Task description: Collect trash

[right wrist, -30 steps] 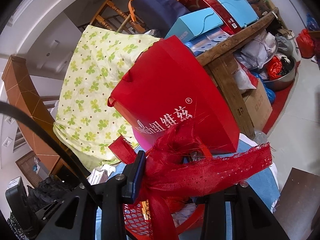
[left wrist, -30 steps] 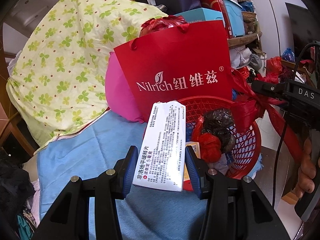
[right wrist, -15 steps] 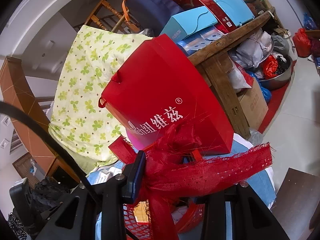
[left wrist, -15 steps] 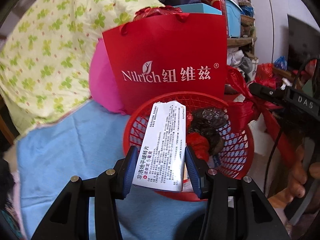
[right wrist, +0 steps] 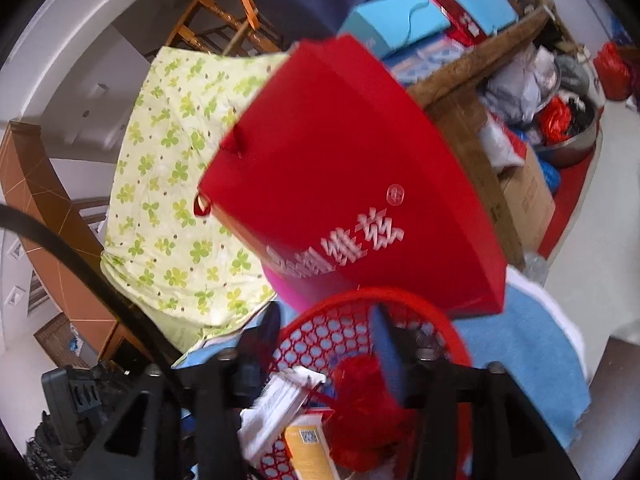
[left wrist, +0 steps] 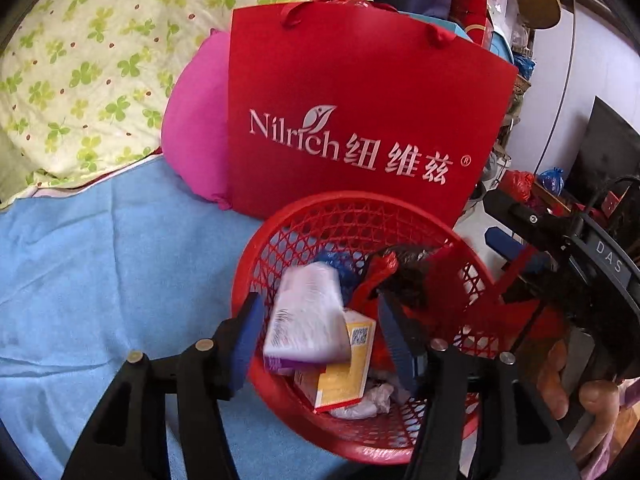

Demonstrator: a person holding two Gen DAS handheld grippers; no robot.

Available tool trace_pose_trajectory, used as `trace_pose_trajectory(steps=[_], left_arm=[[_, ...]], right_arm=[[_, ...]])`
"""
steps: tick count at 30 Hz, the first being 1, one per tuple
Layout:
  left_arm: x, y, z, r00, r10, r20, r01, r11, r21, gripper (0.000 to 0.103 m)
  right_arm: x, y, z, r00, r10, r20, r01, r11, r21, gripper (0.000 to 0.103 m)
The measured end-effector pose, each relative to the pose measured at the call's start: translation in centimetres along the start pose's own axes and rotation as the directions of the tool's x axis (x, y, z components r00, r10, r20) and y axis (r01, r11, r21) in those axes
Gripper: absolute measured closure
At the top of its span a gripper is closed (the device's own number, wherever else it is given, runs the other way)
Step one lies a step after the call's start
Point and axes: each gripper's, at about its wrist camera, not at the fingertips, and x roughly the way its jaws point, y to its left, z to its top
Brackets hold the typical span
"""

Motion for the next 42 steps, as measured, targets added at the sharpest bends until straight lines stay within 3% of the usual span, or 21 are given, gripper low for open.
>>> trace_pose_trajectory(steps=[10, 14, 28, 39, 42], left_arm=[[-4.6, 0.1, -1.0, 0.986, 0.148, 0.074, -0.154, 0.984, 0.086, 0.026], [-7.5, -0.1, -1.1, 0.967, 0.221, 0.123, -0.235, 0.966, 0.11, 0.022], [-15.5, 1.2, -2.1, 0.911, 0.341, 0.233, -0.364, 0.929, 0.062, 0.013], [-19.2, 2.5, -2.7, 0.866, 0.428, 0.26, -0.444, 0.896, 0.004, 0.01], [-20.1, 2.6, -2.8, 0.85, 0.456, 0.264, -0.471, 0.882, -0.008, 0.009]], right_arm=[[-2.8, 0.8, -1.1, 1.0, -0.002, 0.012, 0.002, 0.999, -0.04, 0.043], [-4.5, 3.1, -1.3, 1.0, 0.0, 0.015, 0.002, 0.995, -0.096, 0.043], [-10.1, 12.1, -2.8, 0.997, -0.008, 0.071, 0.032, 0.938, -0.344, 0.032], [-12.3, 14.8, -3.7, 0.996, -0.053, 0.075, 0.08, 0.906, -0.415, 0.031], [-13.0, 15.3, -4.0, 0.995, -0.06, 0.079, 0.089, 0.897, -0.433, 0.026]])
